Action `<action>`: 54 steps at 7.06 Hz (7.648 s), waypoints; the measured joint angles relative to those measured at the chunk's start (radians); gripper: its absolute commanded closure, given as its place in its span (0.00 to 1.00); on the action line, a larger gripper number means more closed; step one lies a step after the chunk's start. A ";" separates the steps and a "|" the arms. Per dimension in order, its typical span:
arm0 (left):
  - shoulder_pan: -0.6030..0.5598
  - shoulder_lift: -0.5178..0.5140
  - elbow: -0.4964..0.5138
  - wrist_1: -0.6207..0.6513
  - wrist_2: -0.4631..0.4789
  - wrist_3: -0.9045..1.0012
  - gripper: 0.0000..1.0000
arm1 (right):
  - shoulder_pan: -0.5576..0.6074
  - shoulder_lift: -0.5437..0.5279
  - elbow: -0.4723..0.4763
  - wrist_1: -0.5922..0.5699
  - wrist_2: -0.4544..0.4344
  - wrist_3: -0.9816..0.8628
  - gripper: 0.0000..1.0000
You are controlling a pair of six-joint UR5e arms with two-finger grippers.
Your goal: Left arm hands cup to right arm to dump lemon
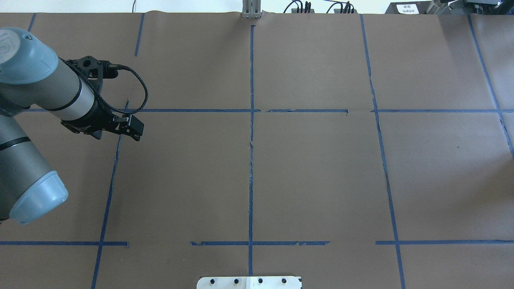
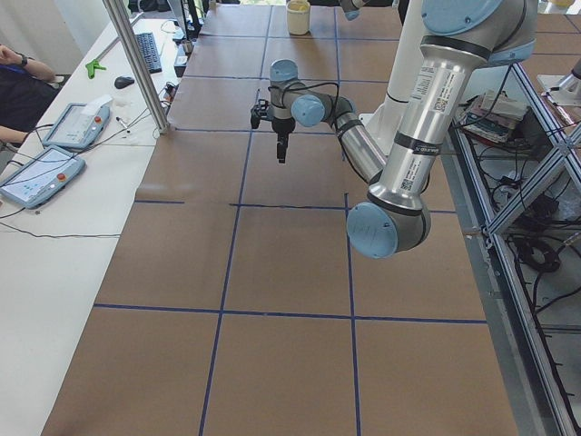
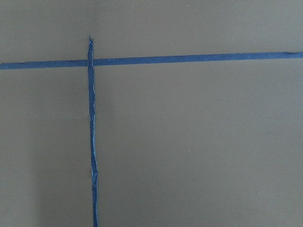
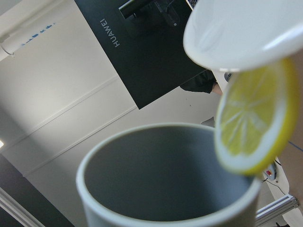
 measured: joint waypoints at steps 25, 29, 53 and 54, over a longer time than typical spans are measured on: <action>0.007 0.001 0.009 -0.002 -0.002 -0.002 0.00 | 0.147 0.126 0.486 -1.031 0.681 -1.916 0.80; 0.044 -0.066 0.065 0.001 -0.008 -0.001 0.00 | -0.076 0.398 0.437 -1.230 0.509 -2.058 0.80; 0.043 -0.462 0.438 -0.223 -0.172 -0.451 0.64 | -0.798 0.921 0.430 -1.763 -0.364 -2.180 0.47; 0.047 -0.462 0.438 -0.224 -0.172 -0.451 0.64 | -0.798 0.921 0.430 -1.763 -0.364 -2.182 0.47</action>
